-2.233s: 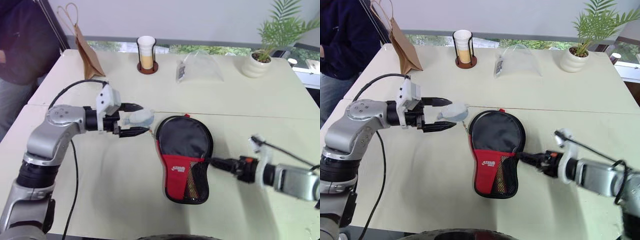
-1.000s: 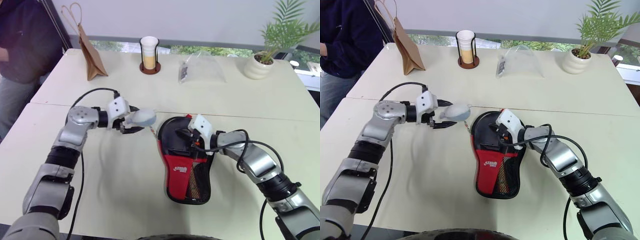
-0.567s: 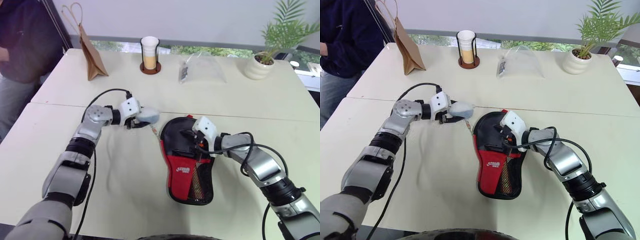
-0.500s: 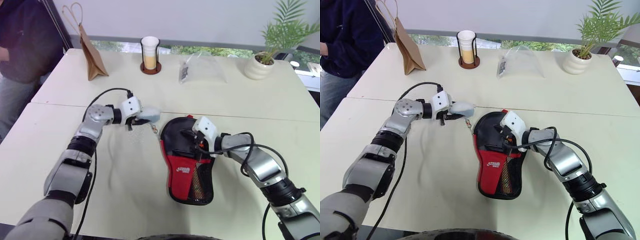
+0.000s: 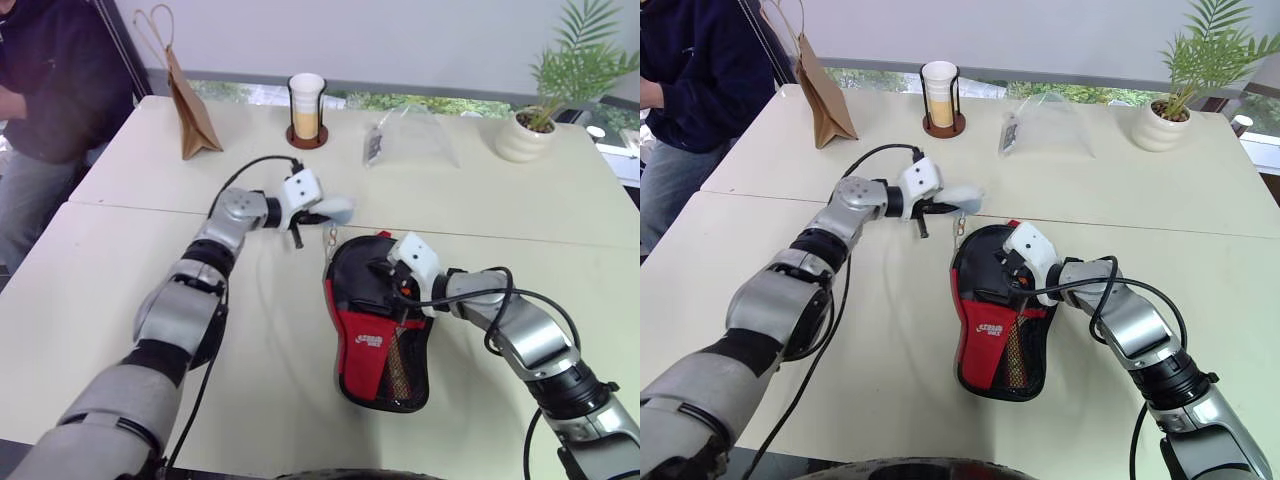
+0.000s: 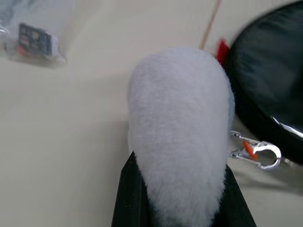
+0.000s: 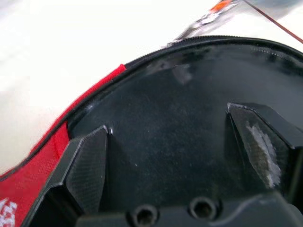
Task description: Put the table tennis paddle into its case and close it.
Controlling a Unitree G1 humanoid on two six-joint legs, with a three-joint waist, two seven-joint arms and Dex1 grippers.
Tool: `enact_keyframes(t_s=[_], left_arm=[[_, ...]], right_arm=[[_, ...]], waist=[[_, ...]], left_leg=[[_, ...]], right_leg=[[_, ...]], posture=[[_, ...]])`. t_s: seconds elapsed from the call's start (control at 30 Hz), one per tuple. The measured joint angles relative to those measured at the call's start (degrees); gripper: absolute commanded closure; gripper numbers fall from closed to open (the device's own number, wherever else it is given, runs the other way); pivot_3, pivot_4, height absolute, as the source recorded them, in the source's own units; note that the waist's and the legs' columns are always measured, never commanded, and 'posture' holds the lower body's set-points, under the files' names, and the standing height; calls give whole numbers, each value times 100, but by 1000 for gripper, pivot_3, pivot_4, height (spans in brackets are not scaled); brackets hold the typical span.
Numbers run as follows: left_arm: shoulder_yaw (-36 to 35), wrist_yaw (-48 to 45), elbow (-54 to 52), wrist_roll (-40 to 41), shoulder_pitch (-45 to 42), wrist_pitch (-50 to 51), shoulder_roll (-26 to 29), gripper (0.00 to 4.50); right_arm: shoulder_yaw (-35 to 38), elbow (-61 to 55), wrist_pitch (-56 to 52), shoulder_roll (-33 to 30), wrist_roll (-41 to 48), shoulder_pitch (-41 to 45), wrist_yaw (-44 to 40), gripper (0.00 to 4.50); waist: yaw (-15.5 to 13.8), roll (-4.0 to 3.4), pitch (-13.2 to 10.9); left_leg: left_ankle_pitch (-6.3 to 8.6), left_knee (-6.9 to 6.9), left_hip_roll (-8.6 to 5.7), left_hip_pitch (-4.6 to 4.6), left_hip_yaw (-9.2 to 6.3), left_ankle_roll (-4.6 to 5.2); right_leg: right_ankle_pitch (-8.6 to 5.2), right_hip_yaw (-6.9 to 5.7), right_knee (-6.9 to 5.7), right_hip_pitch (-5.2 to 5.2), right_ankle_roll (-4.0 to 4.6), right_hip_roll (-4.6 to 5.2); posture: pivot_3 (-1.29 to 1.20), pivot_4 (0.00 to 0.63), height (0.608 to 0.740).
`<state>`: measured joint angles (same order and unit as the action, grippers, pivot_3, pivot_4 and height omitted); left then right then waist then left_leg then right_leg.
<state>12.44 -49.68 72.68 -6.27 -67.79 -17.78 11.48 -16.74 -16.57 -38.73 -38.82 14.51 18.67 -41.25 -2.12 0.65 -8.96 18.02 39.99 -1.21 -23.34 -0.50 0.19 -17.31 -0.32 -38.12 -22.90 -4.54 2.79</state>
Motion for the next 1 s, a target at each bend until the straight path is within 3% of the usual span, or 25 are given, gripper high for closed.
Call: enact_keyframes(t_s=[0.33, 0.53, 0.73, 1.0], left_arm=[[-272, 1390, 722, -323, -878, 330, -1302, 4486], [-742, 1367, 803, -197, -1029, 615, -2111, 4486], [-985, 1113, 822, -192, -1091, 768, -2393, 4486], [-1144, 278, 774, -174, -1030, 1114, -2349, 450]], right_arm=[[-19, -372, -846, 424, -122, -4, 447, 0], [-20, -777, -1212, 627, -214, -175, 824, 0], [-19, -941, -1389, 684, -229, -241, 1015, 0], [-19, -936, -1404, 689, -228, -248, 1044, 0]], waist=[[69, 55, 55], [139, 54, 56], [137, 42, 63], [140, 24, 76]], left_leg=[[9, -7, 5, 9, 0, 16], [10, -10, 5, 9, 0, 17], [11, -13, 4, 10, 0, 18], [11, -15, 3, 11, 0, 19]], right_leg=[[0, 2, 2, 3, 0, -4], [0, 3, 3, 2, 0, -2], [0, 3, 4, 1, 0, -4], [0, 3, 4, 2, 0, -6]], posture=[[0, 150, 740], [0, 150, 740], [0, 150, 740], [0, 150, 740]])
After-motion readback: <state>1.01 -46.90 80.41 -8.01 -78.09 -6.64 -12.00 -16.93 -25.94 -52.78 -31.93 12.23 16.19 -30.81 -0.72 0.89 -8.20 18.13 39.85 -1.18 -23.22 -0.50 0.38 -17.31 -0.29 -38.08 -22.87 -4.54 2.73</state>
